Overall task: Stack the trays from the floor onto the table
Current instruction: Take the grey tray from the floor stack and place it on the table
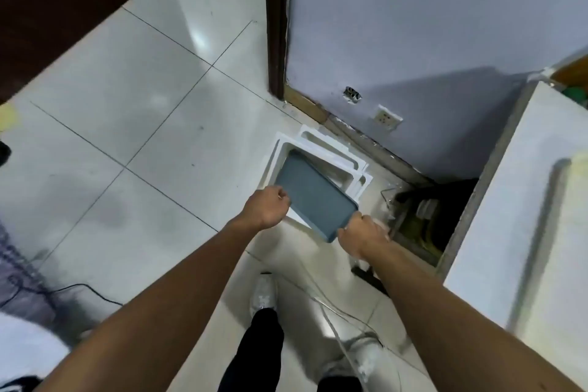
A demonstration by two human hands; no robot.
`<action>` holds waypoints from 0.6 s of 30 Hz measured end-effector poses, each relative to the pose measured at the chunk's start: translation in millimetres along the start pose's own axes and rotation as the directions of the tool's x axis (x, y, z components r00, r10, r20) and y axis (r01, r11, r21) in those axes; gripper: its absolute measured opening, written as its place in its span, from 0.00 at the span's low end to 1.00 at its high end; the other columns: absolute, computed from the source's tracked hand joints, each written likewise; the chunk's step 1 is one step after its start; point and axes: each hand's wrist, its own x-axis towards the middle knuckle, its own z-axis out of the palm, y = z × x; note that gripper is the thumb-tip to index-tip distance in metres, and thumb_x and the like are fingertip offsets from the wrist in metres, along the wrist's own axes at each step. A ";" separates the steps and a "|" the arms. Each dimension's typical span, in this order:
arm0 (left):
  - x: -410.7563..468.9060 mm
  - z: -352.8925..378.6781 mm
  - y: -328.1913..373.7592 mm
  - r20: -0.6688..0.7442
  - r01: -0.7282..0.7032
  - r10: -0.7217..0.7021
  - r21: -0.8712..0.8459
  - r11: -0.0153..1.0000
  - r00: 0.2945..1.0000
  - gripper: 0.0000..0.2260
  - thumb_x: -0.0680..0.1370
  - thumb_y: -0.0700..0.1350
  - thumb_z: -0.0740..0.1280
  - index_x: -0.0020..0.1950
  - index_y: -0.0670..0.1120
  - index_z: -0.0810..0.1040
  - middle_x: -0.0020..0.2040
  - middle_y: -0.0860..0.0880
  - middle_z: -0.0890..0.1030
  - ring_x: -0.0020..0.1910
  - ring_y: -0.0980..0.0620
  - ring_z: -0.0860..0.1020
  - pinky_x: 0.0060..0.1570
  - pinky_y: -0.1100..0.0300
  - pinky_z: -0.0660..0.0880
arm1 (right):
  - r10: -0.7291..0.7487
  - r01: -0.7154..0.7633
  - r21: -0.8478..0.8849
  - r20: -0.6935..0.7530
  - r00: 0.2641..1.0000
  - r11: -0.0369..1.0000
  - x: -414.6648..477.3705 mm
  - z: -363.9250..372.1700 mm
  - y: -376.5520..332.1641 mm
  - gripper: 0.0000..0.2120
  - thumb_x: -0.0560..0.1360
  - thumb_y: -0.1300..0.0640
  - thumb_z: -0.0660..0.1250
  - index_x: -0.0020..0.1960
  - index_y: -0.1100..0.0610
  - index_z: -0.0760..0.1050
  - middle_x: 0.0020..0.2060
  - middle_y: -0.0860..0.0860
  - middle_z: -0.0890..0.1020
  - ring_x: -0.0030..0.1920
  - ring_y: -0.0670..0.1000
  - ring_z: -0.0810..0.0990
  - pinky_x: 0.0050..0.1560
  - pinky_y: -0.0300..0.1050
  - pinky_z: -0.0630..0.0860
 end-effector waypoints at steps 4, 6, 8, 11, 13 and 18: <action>35.7 14.0 -12.0 0.049 0.031 -0.033 0.041 0.999 0.998 0.14 0.82 0.48 0.60 0.65 0.45 0.76 0.63 0.45 0.79 0.59 0.45 0.77 0.56 0.57 0.71 | 0.084 -0.086 0.093 0.027 0.996 0.992 34.3 22.4 0.3 0.29 0.79 0.45 0.61 0.73 0.61 0.63 0.67 0.60 0.73 0.67 0.61 0.73 0.64 0.52 0.70; 51.3 22.1 -18.0 0.069 0.037 -0.042 0.070 0.997 0.997 0.15 0.83 0.49 0.60 0.66 0.43 0.75 0.64 0.43 0.78 0.61 0.43 0.76 0.59 0.55 0.72 | 0.107 -0.111 0.137 0.039 0.994 0.984 50.8 34.6 1.1 0.32 0.77 0.40 0.63 0.71 0.61 0.65 0.64 0.59 0.75 0.64 0.60 0.74 0.62 0.52 0.72; 65.3 28.3 -24.8 0.080 0.037 -0.045 0.100 0.994 0.996 0.16 0.83 0.49 0.59 0.66 0.43 0.75 0.63 0.43 0.78 0.60 0.43 0.77 0.59 0.54 0.72 | 0.131 -0.133 0.166 0.024 0.991 0.977 64.0 44.2 4.1 0.34 0.76 0.36 0.62 0.70 0.61 0.66 0.63 0.59 0.76 0.62 0.60 0.76 0.62 0.53 0.73; 84.5 34.4 -34.8 0.069 0.036 -0.045 0.121 0.992 0.997 0.16 0.83 0.49 0.59 0.66 0.42 0.74 0.63 0.42 0.78 0.60 0.43 0.77 0.58 0.55 0.72 | 0.189 -0.194 0.218 0.040 0.981 0.957 84.8 56.2 7.7 0.33 0.79 0.38 0.59 0.72 0.62 0.64 0.64 0.60 0.76 0.64 0.61 0.75 0.62 0.53 0.71; 97.8 39.9 -40.2 0.062 0.026 -0.034 0.119 0.993 0.998 0.16 0.83 0.49 0.59 0.66 0.42 0.74 0.63 0.42 0.78 0.60 0.43 0.77 0.56 0.56 0.71 | 0.246 -0.253 0.255 0.058 0.967 0.933 98.8 61.9 8.9 0.30 0.80 0.41 0.58 0.71 0.63 0.63 0.65 0.61 0.76 0.64 0.61 0.75 0.61 0.54 0.71; 129.0 63.4 -50.9 0.066 -0.001 -0.004 0.087 0.996 0.998 0.16 0.84 0.48 0.56 0.65 0.40 0.75 0.60 0.41 0.80 0.58 0.42 0.78 0.57 0.54 0.73 | 0.351 -0.335 0.338 0.016 0.936 0.879 131.6 73.9 12.8 0.27 0.81 0.45 0.57 0.71 0.63 0.61 0.65 0.61 0.74 0.63 0.62 0.75 0.61 0.56 0.74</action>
